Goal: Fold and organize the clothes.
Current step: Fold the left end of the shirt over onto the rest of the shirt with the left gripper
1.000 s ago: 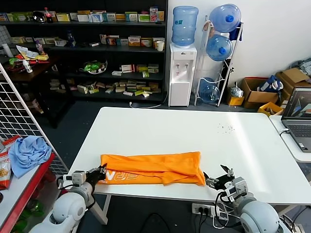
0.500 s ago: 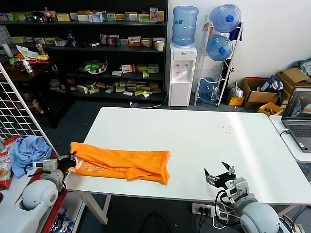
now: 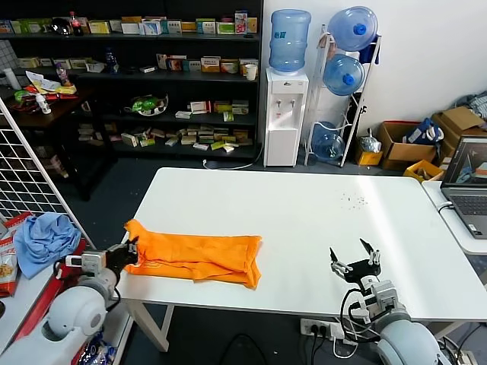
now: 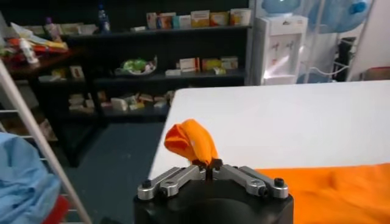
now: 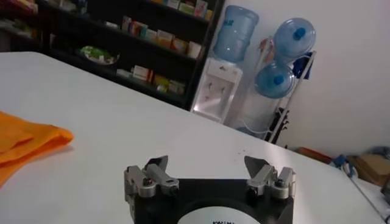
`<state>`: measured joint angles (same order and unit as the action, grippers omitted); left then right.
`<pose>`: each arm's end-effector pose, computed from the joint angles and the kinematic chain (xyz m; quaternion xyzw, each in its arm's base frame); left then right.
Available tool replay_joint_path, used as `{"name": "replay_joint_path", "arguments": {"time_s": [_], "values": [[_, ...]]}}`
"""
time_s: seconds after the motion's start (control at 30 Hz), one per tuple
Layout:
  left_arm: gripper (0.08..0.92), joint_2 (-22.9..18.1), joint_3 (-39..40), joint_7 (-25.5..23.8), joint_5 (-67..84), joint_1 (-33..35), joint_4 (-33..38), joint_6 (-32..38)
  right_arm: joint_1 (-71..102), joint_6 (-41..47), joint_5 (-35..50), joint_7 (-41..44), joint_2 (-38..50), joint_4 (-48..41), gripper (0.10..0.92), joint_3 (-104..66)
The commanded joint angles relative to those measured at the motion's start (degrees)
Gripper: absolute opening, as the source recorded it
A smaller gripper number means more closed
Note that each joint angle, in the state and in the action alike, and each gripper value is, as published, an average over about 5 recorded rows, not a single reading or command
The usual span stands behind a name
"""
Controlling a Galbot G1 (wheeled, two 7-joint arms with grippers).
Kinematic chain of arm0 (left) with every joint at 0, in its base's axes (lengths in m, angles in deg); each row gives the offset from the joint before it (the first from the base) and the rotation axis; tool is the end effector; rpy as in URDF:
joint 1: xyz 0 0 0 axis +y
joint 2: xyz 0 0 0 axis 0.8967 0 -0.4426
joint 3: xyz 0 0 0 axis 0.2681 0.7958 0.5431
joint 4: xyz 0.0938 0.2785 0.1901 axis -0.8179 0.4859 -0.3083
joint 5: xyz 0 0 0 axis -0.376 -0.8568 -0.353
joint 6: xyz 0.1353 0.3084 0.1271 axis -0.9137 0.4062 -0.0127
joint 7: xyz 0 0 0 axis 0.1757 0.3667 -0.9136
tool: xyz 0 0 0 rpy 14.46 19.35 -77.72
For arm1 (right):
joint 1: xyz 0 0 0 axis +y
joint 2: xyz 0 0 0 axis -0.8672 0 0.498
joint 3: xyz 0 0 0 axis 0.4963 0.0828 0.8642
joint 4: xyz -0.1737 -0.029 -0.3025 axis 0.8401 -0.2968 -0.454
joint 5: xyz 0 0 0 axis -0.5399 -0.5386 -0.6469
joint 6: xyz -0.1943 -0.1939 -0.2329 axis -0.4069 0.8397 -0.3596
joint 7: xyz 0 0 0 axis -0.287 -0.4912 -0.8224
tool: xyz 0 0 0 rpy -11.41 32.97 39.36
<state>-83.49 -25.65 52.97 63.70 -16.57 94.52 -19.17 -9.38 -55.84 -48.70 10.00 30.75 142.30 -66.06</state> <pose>0.2950 0.1198 -0.2733 -0.0127 -0.9725 -0.0315 0.2302 0.2410 -0.0907 -0.2959 0.0390 -0.9753 0.1654 0.1411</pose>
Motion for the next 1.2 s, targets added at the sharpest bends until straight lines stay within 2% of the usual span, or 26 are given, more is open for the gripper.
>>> {"name": "replay_joint_path", "arguments": {"time_s": [0.03, 0.53, 0.87, 1.03, 1.1, 1.2], "values": [[0.112, -8.45, 10.02, 3.79, 1.39, 0.66, 8.39, -1.13, 1.97, -3.32, -2.00, -1.84, -0.79, 0.11, 0.823, -2.39], [0.112, -21.75, 20.81, 7.39, 1.46, -9.67, 1.09, -1.01, 1.88, -3.73, -2.88, -1.61, -2.81, -2.76, 0.823, -2.33], [0.112, -27.27, 23.48, 7.78, 1.71, -13.01, -1.90, -0.03, 0.41, -3.40, -2.93, -1.66, -3.27, -4.27, 0.823, -1.54], [0.112, -27.81, 24.42, 5.41, 1.41, -13.00, -3.62, 0.26, -0.22, -2.95, -2.65, -1.64, -2.68, -4.40, 0.823, -1.18], [0.118, -26.98, 24.70, 4.16, 1.06, -12.55, -3.76, 0.29, -0.61, -2.80, -2.46, -1.68, -2.53, -4.58, 0.823, -0.98], [0.172, -24.69, 24.79, 1.20, -0.12, -11.88, -3.94, 0.26, -1.20, -2.55, -2.08, -1.74, -2.45, -4.76, 0.823, -0.54]]}}
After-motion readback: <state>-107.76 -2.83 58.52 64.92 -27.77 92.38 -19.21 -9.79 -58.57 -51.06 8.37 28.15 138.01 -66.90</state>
